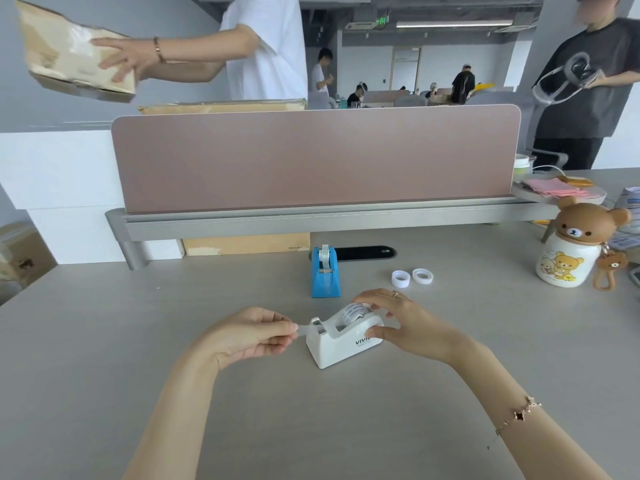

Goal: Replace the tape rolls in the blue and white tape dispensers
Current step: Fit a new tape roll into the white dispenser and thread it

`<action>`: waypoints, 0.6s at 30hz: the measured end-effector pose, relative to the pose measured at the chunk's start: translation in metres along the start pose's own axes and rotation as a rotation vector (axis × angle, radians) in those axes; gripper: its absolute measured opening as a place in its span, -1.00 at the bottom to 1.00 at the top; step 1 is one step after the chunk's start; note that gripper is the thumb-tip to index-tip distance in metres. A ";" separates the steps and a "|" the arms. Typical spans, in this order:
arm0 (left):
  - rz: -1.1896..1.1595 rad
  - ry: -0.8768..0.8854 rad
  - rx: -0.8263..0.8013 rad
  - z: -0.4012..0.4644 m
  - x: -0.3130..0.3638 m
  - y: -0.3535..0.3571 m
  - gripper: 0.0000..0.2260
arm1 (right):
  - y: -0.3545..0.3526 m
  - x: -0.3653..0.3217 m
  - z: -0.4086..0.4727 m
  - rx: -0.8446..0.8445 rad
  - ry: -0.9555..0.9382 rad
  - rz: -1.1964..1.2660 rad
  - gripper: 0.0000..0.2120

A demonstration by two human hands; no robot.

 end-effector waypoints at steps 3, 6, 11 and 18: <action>-0.007 -0.004 0.012 0.000 0.000 -0.002 -0.96 | 0.000 0.000 0.000 0.002 -0.004 -0.007 -0.57; 0.013 0.025 0.019 -0.002 0.006 -0.005 -0.96 | 0.000 0.000 -0.001 -0.005 0.003 0.001 -0.57; 0.073 0.010 -0.010 -0.002 0.005 -0.003 -0.96 | 0.000 0.000 0.000 -0.004 0.005 0.010 -0.56; 0.037 -0.054 -0.025 0.002 -0.009 -0.005 -0.96 | 0.000 0.000 -0.001 -0.008 0.010 0.008 -0.56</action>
Point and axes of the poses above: each hand's wrist, its own z-axis towards the middle knuckle, its own y-axis out of the palm, x = y × z, the point moved 9 cm from there along z, towards the middle knuckle, and after that the axes turned 1 degree about -z, right-handed, at the moved point
